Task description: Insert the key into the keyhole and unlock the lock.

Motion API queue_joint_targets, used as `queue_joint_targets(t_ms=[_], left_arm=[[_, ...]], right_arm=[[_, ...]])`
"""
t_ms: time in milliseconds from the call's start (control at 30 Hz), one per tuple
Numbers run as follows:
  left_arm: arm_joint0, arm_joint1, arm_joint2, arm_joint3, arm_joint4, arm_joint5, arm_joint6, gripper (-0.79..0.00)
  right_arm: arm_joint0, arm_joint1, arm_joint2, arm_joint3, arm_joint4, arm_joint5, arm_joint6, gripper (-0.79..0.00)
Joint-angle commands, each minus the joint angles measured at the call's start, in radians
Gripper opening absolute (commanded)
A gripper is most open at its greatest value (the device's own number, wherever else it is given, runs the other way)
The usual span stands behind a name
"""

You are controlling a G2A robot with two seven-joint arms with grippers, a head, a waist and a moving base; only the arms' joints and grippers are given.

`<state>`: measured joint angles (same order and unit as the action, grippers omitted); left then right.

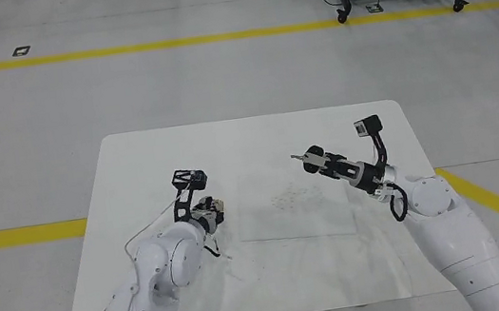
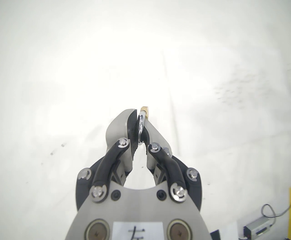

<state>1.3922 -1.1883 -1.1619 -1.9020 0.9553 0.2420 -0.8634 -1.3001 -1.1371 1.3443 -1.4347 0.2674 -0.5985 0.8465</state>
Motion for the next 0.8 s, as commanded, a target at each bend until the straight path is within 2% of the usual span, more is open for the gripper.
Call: queue_joint_targets(t_ms=[0,133,200,267,300,567,667,767], left_arm=[[0.034,0.0,-0.072,0.024,-0.234,-0.113,0.116,-0.785],[0.069,-0.002,-0.157,0.081,-0.602,-0.386,0.205,-0.785],[0.059,-0.001,-0.182,0.132,-0.755,-0.513,0.184,-0.785],[0.033,0.002,-0.189,0.174,-0.815,-0.598,0.134,-0.785],[0.016,0.005,-0.19,0.187,-0.79,-0.621,0.109,-0.785],[0.021,0.004,-0.187,0.191,-0.807,-0.612,0.124,-0.785],[0.022,-0.002,-0.164,0.245,-0.979,-0.613,0.122,-0.785],[0.004,-0.009,-0.143,0.331,-1.213,-0.66,0.057,-0.785]], right_arm=[[0.0,0.0,0.0,0.0,0.0,0.0,0.0,-0.785],[0.0,0.0,0.0,0.0,0.0,0.0,0.0,-0.785],[0.0,0.0,0.0,0.0,0.0,0.0,0.0,-0.785],[0.0,0.0,0.0,0.0,0.0,0.0,0.0,-0.785],[0.0,0.0,0.0,0.0,0.0,0.0,0.0,-0.785],[0.0,0.0,0.0,0.0,0.0,0.0,0.0,-0.785],[0.0,0.0,0.0,0.0,0.0,0.0,0.0,-0.785],[0.0,-0.008,-0.041,-0.009,0.073,0.04,0.002,-0.785]])
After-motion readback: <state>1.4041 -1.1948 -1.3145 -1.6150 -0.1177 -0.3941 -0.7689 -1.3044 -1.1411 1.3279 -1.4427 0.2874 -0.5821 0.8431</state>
